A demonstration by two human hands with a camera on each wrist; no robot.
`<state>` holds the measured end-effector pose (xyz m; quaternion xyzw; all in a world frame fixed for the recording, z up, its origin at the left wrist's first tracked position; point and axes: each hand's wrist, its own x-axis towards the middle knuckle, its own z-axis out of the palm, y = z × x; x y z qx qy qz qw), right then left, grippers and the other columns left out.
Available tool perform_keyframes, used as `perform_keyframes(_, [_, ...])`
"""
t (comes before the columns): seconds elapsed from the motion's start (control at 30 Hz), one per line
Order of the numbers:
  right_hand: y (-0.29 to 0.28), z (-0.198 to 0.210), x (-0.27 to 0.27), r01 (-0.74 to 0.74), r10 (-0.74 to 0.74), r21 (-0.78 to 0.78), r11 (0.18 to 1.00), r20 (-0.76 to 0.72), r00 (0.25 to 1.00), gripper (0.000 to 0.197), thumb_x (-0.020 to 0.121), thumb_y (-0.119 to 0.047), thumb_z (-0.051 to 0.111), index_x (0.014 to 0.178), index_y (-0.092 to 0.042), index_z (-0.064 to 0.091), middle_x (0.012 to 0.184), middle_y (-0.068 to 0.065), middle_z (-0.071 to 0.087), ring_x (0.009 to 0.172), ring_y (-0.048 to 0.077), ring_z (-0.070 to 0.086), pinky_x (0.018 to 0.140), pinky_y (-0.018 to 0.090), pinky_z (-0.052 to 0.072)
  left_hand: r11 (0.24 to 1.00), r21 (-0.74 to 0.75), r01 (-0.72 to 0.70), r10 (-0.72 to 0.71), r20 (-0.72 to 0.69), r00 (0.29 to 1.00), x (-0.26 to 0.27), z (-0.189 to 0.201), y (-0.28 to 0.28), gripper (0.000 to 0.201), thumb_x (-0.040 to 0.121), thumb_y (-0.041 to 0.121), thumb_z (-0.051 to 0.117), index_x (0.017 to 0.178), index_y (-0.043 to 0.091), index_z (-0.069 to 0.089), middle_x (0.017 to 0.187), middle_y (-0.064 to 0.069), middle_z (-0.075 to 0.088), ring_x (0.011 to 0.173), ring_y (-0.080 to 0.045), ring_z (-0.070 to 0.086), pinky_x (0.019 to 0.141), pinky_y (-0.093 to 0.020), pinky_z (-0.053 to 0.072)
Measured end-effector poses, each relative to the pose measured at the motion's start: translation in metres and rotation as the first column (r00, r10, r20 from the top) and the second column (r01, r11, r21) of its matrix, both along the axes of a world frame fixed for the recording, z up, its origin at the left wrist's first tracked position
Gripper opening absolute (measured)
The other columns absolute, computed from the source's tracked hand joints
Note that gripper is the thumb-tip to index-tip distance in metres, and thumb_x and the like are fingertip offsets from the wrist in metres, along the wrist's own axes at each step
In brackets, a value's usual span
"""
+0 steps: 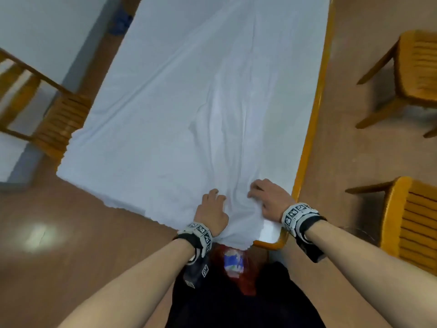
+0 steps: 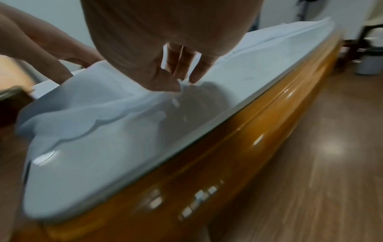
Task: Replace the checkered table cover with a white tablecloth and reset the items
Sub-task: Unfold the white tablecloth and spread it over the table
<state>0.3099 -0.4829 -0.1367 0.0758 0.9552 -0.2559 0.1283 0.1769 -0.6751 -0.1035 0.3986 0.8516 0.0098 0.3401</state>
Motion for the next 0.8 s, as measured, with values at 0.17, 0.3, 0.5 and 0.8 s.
perform_keyframes(0.17, [0.025,0.008,0.010,-0.204,0.202,0.100,0.974,0.036,0.979,0.041,0.077,-0.005,0.069,0.115,-0.020,0.067,0.118,0.004,0.060,0.100,0.029,0.058,0.078,0.039,0.049,0.968,-0.128,-0.218,0.230,0.087,0.969,0.064,0.010,-0.022,0.062,0.094,0.030,0.051,0.149,0.015,0.030,0.162,-0.007,0.008,0.146,-0.027,0.015,0.117,-0.038,0.024])
perform_keyframes(0.3, [0.030,0.009,0.007,-0.288,0.293,0.219,0.932,0.006,0.956,0.011,0.089,-0.019,0.068,0.100,-0.021,0.068,0.107,0.001,0.060,0.097,0.024,0.054,0.075,0.035,0.046,0.934,-0.101,-0.342,0.353,0.128,0.927,0.091,0.017,-0.019,0.056,0.096,0.027,0.048,0.148,0.013,0.033,0.158,-0.008,0.023,0.141,-0.028,0.028,0.114,-0.035,0.028])
perform_keyframes(0.5, [0.024,0.018,0.020,-0.297,0.343,0.243,0.924,-0.180,0.922,0.007,0.086,-0.020,0.066,0.091,-0.017,0.065,0.098,0.001,0.062,0.097,0.025,0.055,0.085,0.037,0.048,0.883,-0.004,-0.468,0.462,0.170,0.870,0.121,0.029,-0.006,0.071,0.087,0.032,0.061,0.150,0.017,0.030,0.154,-0.004,0.030,0.138,-0.025,0.032,0.111,-0.036,0.033])
perform_keyframes(0.8, [0.020,0.102,0.033,-0.233,0.240,0.069,0.970,-0.120,0.963,0.020,0.102,-0.043,0.044,0.100,-0.025,0.052,0.090,-0.001,0.056,0.080,0.021,0.053,0.069,0.034,0.040,0.746,0.197,-0.636,0.633,0.086,0.769,0.151,0.027,0.036,0.082,0.084,0.060,0.057,0.148,0.017,0.030,0.144,-0.005,0.043,0.133,-0.026,0.041,0.106,-0.043,0.038])
